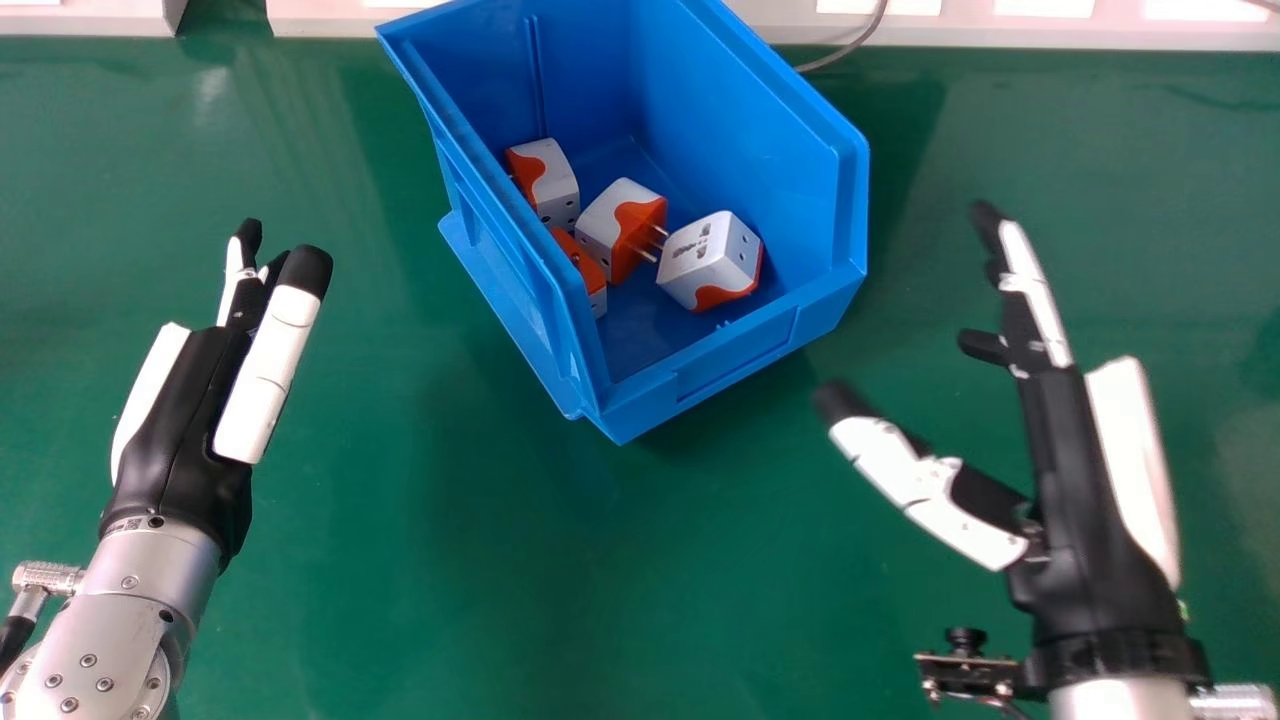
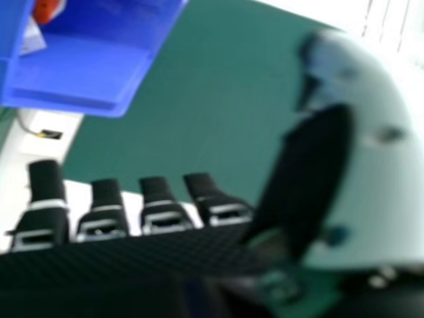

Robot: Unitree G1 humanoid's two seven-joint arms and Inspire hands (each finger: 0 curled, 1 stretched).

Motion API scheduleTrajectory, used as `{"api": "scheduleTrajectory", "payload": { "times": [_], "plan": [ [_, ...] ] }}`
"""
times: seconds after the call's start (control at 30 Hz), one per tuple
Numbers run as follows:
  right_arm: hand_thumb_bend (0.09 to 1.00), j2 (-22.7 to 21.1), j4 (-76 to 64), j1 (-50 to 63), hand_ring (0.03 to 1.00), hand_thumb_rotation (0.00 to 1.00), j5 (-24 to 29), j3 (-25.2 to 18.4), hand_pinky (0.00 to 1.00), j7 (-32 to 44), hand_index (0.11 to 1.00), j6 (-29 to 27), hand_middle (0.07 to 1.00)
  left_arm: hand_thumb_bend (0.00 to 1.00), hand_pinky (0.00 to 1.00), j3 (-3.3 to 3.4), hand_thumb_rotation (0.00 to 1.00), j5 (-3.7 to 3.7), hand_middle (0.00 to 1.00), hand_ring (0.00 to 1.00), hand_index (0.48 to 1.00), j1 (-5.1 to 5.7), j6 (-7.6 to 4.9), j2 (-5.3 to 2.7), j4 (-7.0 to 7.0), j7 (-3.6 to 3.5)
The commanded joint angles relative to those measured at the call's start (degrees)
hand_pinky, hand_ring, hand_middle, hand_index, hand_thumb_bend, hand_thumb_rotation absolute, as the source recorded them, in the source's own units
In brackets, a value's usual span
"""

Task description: Pick all objects and put in blue box

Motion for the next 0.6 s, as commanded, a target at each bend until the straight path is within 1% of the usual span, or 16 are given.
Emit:
{"api": "scheduleTrajectory", "payload": {
  "times": [0.0, 0.07, 0.1, 0.2, 0.23, 0.27, 0.33, 0.4, 0.47, 0.53, 0.57],
  "plan": [
    [0.327, 0.29, -2.06, 0.98, 0.951, 0.87, 4.47, -2.84, 0.82, 2.32, 0.95, -0.55, 0.959, 0.84, 1.0, 0.06, 1.0, 0.28, 1.0, 1.0, 1.0, 0.07, -1.27, 0.54, -0.42, 0.14],
    [0.408, 0.08, -2.38, 1.1, 0.971, 0.96, 7.15, -4.57, 0.87, 4.49, 0.968, 0.48, 0.978, 0.83, 1.0, -0.05, 1.0, 0.57, 1.0, 1.0, 1.0, 0.17, -1.62, 0.57, -0.28, 0.25],
    [0.429, 0.01, -2.66, 1.1, 0.979, 0.98, 7.94, -5.2, 0.88, 5.37, 0.974, 1.03, 0.985, 0.83, 1.0, -0.08, 1.0, 0.64, 1.0, 1.0, 1.0, 0.2, -1.78, 0.58, -0.25, 0.27],
    [0.433, -0.31, -3.7, 1.05, 0.99, 0.99, 9.92, -6.79, 0.9, 7.76, 0.984, 3.03, 0.994, 0.83, 1.0, -0.17, 1.0, 0.76, 1.0, 1.0, 1.0, 0.42, -2.59, 0.43, -0.23, 0.35],
    [0.42, -0.31, -4.0, 1.09, 0.995, 1.0, 10.44, -7.17, 0.93, 8.44, 0.992, 3.58, 0.997, 0.83, 1.0, -0.2, 1.0, 0.75, 1.0, 1.0, 1.0, 0.46, -2.95, 0.41, -0.04, 0.34],
    [0.42, -0.31, -4.38, 1.19, 0.995, 1.0, 10.96, -7.49, 0.93, 9.11, 0.992, 4.16, 0.997, 0.83, 1.0, -0.2, 1.0, 0.68, 1.0, 1.0, 1.0, 0.52, -3.35, 0.39, 0.15, 0.3],
    [0.404, -0.32, -5.44, 1.35, 0.999, 1.0, 11.98, -8.15, 0.97, 10.5, 0.998, 5.66, 1.0, 0.84, 1.0, -0.24, 1.0, 0.51, 1.0, 1.0, 1.0, 0.53, -4.23, 0.29, 0.7, 0.25],
    [0.398, -1.14, -7.48, 1.14, 1.0, 1.0, 14.2, -9.56, 0.99, 12.9, 1.0, 8.94, 1.0, 0.84, 1.0, -0.11, 1.0, 0.35, 1.0, 1.0, 1.0, 0.52, -5.86, 0.2, 1.88, 0.21],
    [0.4, -1.81, -9.08, 0.98, 1.0, 1.0, 15.76, -10.82, 0.99, 14.76, 1.0, 11.5, 1.0, 0.84, 1.0, -0.1, 1.0, 0.32, 1.0, 1.0, 1.0, 0.6, -7.21, 0.15, 2.77, 0.23],
    [0.402, -2.78, -10.37, 0.93, 1.0, 1.0, 17.31, -12.44, 0.99, 16.58, 1.0, 13.76, 1.0, 0.84, 1.0, -0.17, 1.0, 0.36, 1.0, 1.0, 1.0, 1.0, -8.59, 0.06, 3.21, 0.24],
    [0.408, -3.67, -10.48, 0.61, 1.0, 1.0, 18.65, -13.92, 1.0, 17.89, 1.0, 15.21, 1.0, 0.83, 1.0, -0.14, 1.0, 0.35, 1.0, 1.0, 1.0, 1.19, -9.71, 0.02, 3.72, 0.22]
  ]
}}
